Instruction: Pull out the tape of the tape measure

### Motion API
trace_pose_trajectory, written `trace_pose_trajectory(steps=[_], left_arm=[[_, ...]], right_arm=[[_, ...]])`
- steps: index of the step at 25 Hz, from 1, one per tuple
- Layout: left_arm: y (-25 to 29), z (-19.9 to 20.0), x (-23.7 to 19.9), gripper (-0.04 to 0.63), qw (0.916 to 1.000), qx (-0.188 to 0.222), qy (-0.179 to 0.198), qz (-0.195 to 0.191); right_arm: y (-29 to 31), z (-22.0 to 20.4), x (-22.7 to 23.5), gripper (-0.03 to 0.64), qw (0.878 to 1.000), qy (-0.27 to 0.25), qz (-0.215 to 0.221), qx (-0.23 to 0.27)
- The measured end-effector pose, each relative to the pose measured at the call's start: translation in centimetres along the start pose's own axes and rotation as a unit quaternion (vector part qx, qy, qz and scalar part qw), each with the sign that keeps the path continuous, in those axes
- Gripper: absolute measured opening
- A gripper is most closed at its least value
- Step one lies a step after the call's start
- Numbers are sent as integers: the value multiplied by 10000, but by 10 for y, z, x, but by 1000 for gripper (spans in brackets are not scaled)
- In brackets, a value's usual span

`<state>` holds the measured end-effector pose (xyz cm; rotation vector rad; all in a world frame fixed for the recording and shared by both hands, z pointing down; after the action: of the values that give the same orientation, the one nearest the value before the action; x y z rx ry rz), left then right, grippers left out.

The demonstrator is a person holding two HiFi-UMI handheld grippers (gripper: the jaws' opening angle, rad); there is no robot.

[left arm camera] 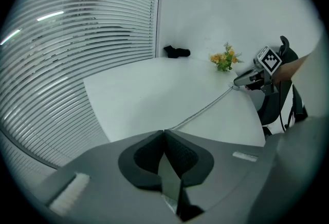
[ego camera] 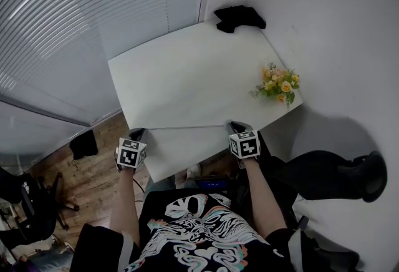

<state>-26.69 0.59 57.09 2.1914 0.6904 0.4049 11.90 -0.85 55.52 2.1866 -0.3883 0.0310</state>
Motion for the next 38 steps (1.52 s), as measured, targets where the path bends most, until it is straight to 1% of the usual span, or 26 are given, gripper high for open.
trace_pose_trajectory(steps=[6, 14, 20, 31, 38], left_arm=[[-5, -10, -12, 6, 9996, -20, -213, 191], [-9, -14, -19, 6, 9990, -32, -279, 342], [-15, -24, -31, 6, 9968, -32, -571, 558], [-25, -40, -48, 6, 9934, -143, -770, 836], [-28, -47, -66, 6, 9910, -193, -896, 978]], right_arm=[[0, -1, 1, 37, 10000, 13, 4, -8], [0, -1, 1, 37, 10000, 24, 6, 10], [-1, -1, 1, 37, 10000, 63, -6, 13], [-1, -2, 1, 37, 10000, 78, -6, 20], [0, 0, 0, 37, 10000, 96, -12, 0]])
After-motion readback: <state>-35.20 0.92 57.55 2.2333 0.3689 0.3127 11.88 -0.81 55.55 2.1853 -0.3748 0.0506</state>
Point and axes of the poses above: the fingertips, and each gripper's own axes: y forward along the fingers, x to its right, z out of its top, the point moved 8 cm from there along -y, backward along the fingers, and after that the axes turned 9 degrees about y, right-handed, at the moved point
